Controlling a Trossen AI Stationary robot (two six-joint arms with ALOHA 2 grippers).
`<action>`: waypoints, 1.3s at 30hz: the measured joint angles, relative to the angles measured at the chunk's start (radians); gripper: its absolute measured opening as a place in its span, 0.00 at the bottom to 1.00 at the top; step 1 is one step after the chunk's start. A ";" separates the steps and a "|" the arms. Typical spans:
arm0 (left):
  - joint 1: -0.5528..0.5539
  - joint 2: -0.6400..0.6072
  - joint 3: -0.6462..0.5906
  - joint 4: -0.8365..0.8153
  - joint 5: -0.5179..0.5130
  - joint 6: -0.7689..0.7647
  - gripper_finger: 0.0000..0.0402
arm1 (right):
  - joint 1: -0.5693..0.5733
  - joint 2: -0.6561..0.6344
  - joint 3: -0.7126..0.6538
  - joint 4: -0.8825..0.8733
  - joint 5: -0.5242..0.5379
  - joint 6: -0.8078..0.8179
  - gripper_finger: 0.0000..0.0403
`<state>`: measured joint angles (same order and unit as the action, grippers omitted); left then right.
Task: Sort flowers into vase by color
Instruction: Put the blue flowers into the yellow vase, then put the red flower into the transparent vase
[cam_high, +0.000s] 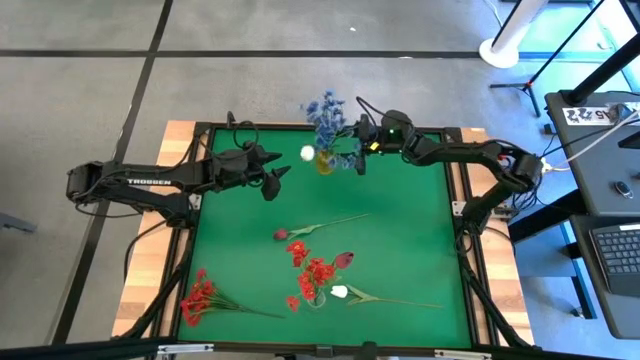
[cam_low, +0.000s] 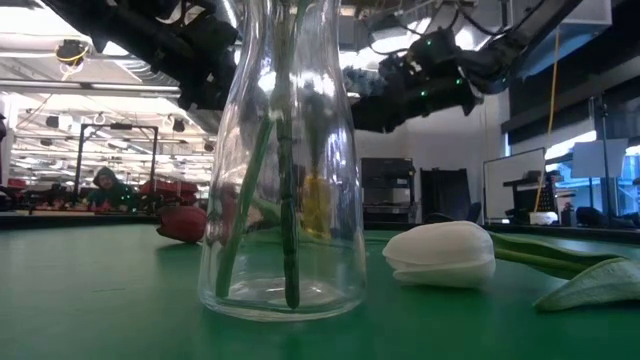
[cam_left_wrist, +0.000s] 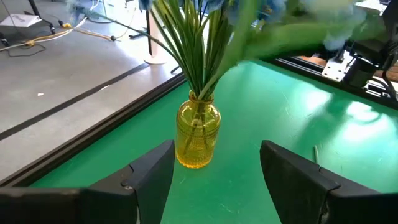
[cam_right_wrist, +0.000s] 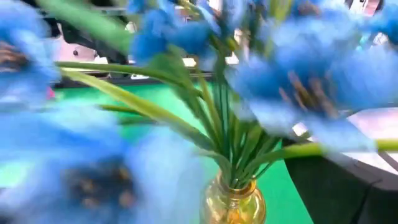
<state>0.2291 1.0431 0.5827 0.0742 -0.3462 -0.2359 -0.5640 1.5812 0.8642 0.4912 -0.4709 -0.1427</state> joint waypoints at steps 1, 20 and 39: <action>0.000 0.000 0.000 0.000 0.000 0.000 0.58 | 0.000 -0.011 0.000 -0.013 0.000 -0.001 0.84; -0.001 0.000 0.000 -0.036 0.000 -0.020 0.58 | 0.001 -0.350 0.000 -0.525 0.297 -0.184 0.84; -0.150 0.000 0.000 -0.142 -0.003 -0.137 0.58 | 0.311 -0.584 -0.117 -0.860 -0.015 0.097 0.84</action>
<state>0.0792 1.0428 0.5831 -0.0678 -0.3492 -0.3734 -0.2532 0.9971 0.7473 -0.3691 -0.4863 -0.0459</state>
